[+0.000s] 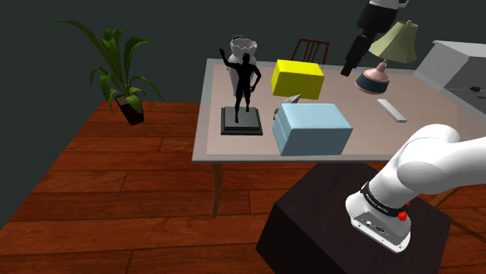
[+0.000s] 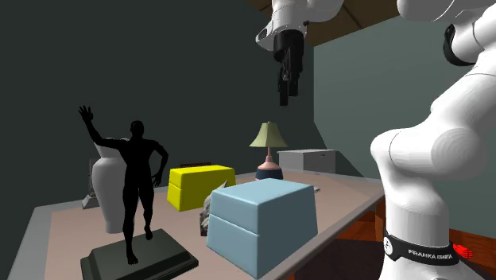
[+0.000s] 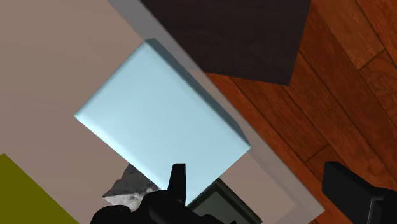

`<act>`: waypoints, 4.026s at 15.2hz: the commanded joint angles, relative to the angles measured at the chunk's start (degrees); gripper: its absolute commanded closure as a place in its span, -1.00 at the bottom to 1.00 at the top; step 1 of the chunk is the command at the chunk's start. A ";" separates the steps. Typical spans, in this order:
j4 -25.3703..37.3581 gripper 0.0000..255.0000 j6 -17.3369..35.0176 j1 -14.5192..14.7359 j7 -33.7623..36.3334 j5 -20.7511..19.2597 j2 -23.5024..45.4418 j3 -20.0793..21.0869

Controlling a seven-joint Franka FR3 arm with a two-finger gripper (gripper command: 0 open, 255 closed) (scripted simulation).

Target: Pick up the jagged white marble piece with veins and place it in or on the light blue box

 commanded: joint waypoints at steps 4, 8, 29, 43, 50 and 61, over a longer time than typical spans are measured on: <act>0.23 -1.00 3.14 0.71 -5.07 -1.88 5.64 -2.35; 1.61 -1.00 7.14 1.63 -11.63 -3.91 13.93 -5.13; 25.83 -1.00 19.15 3.14 -41.15 -7.03 63.48 -9.92; 20.90 -1.00 24.87 2.79 -41.10 -7.13 64.26 -10.03; 20.91 1.00 24.86 2.79 -41.10 -7.13 64.26 -10.03; 22.64 1.00 20.84 2.97 -41.25 -7.47 61.93 -10.14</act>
